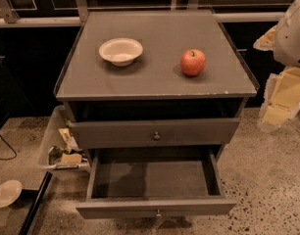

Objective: Close middle drawer

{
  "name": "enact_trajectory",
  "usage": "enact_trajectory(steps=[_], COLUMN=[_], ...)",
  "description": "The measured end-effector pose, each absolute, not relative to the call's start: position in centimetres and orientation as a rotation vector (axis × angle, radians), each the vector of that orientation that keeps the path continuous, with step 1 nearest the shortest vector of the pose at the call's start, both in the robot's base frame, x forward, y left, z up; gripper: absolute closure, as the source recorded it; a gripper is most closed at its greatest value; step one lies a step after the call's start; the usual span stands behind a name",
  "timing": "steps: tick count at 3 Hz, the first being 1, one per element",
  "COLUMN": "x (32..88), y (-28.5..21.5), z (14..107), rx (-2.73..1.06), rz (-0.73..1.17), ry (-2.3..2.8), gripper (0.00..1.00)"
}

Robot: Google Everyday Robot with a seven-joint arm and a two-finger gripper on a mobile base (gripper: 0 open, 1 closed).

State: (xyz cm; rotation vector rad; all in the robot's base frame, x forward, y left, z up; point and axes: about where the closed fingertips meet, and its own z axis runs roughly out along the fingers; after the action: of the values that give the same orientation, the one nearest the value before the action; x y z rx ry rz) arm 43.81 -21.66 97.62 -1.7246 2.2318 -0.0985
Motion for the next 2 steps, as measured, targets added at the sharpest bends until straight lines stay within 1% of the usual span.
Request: enact_trajectory(steps=[1,2], x=[43.8,43.8], y=[-21.7,-22.0], z=[97.6,95.8], rx=[-1.725,-1.730], rz=[-0.098,-0.054], ry=[2.232,2.246], gripper=[0.00,0.00])
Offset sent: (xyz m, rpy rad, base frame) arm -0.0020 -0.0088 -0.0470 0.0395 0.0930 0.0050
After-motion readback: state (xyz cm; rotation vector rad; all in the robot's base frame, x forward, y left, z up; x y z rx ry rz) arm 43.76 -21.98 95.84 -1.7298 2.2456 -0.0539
